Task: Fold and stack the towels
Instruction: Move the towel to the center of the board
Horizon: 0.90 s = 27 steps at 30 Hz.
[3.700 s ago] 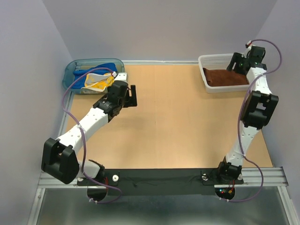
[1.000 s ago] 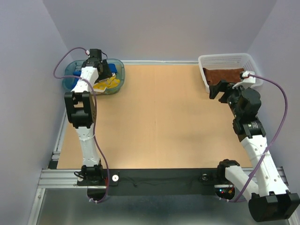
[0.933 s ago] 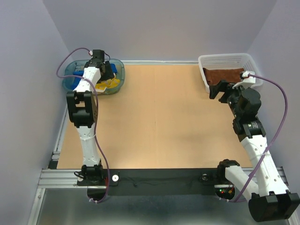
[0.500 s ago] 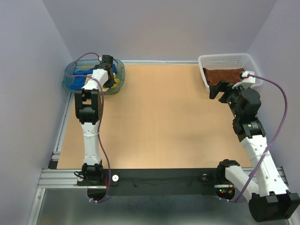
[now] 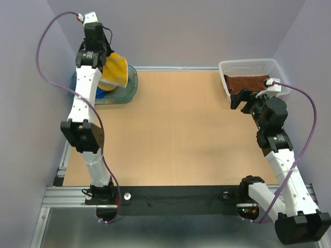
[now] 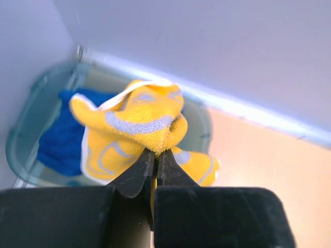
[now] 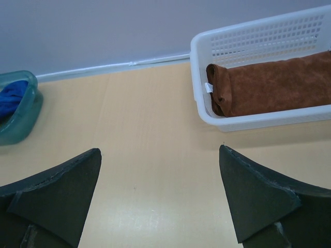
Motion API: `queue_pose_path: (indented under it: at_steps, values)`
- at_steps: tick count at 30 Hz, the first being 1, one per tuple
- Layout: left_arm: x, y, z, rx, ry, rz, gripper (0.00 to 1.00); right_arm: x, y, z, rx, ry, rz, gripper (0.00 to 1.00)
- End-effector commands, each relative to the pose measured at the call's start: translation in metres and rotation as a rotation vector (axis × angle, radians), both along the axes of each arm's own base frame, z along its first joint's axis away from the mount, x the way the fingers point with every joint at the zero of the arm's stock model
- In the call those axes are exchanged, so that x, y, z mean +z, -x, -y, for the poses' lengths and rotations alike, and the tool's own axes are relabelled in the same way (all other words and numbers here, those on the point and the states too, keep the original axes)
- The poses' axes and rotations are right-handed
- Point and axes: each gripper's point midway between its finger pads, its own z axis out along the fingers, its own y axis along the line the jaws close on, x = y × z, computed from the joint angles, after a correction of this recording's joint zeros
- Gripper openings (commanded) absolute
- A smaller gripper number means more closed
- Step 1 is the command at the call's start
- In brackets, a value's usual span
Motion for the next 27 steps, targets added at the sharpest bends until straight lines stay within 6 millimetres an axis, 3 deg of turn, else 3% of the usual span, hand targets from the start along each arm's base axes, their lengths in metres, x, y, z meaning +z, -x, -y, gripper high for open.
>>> queue_pose_path:
  at_steps: [1, 3, 6, 7, 10, 11, 13, 14, 15, 16, 17, 18, 19, 20, 21, 23, 24, 25, 26, 27]
  values:
    - [0.143, 0.040, 0.038, -0.161, 0.101, 0.366, 0.00, 0.029, -0.001, -0.005, 0.023, -0.002, 0.085, 1.00]
    - [0.183, 0.058, 0.064, -0.267, 0.160, 0.478, 0.00, 0.035, 0.000, -0.010, 0.050, -0.009, 0.092, 1.00]
    - [0.216, 0.085, 0.095, -0.373, 0.196, 0.556, 0.00, 0.041, -0.001, -0.012, 0.059, -0.013, 0.098, 1.00]
    - [0.224, 0.095, 0.115, -0.428, 0.210, 0.574, 0.00, 0.040, -0.001, -0.013, 0.064, -0.013, 0.095, 1.00]
    - [0.231, 0.117, 0.144, -0.522, 0.255, 0.588, 0.00, 0.044, -0.002, -0.015, 0.075, -0.014, 0.090, 1.00]
    - [0.232, 0.126, 0.164, -0.592, 0.282, 0.593, 0.00, 0.045, -0.002, -0.017, 0.085, -0.016, 0.088, 1.00]
    - [0.217, 0.140, 0.183, -0.652, 0.322, 0.565, 0.00, 0.045, -0.001, -0.020, 0.103, -0.023, 0.077, 1.00]
    - [0.189, 0.151, 0.202, -0.689, 0.340, 0.500, 0.00, 0.045, 0.000, -0.022, 0.112, -0.023, 0.072, 1.00]
    - [0.173, 0.156, 0.210, -0.700, 0.351, 0.471, 0.00, 0.043, 0.000, -0.024, 0.124, -0.023, 0.060, 1.00]
    - [0.135, 0.170, 0.228, -0.736, 0.371, 0.403, 0.00, 0.043, 0.003, -0.029, 0.155, -0.022, 0.055, 1.00]
    - [0.099, 0.163, 0.231, -0.719, 0.375, 0.330, 0.00, 0.042, 0.004, -0.031, 0.167, -0.023, 0.049, 1.00]
    - [0.088, 0.187, 0.242, -0.754, 0.399, 0.307, 0.04, 0.038, 0.006, -0.033, 0.184, -0.025, 0.035, 1.00]
    - [0.063, 0.199, 0.248, -0.773, 0.413, 0.258, 0.07, 0.037, 0.008, -0.036, 0.199, -0.028, 0.028, 1.00]
    - [0.011, 0.223, 0.259, -0.794, 0.439, 0.146, 0.13, 0.032, 0.011, -0.041, 0.231, -0.032, 0.007, 1.00]
    - [-0.016, 0.231, 0.255, -0.778, 0.449, 0.090, 0.17, 0.029, 0.012, -0.044, 0.247, -0.035, -0.007, 1.00]
    - [-0.065, 0.272, 0.272, -0.822, 0.498, -0.039, 0.25, 0.024, 0.015, -0.052, 0.292, -0.044, -0.038, 1.00]
    - [-0.109, 0.298, 0.267, -0.823, 0.498, -0.133, 0.33, 0.014, 0.015, -0.055, 0.314, -0.046, -0.083, 1.00]
    - [-0.126, 0.323, 0.274, -0.858, 0.511, -0.186, 0.37, 0.008, 0.015, -0.058, 0.334, -0.044, -0.111, 1.00]
    - [-0.154, 0.346, 0.266, -0.845, 0.532, -0.252, 0.43, 0.005, 0.017, -0.065, 0.378, -0.050, -0.133, 0.99]
    - [-0.163, 0.358, 0.263, -0.845, 0.543, -0.282, 0.55, -0.012, 0.016, -0.070, 0.403, -0.056, -0.201, 0.99]
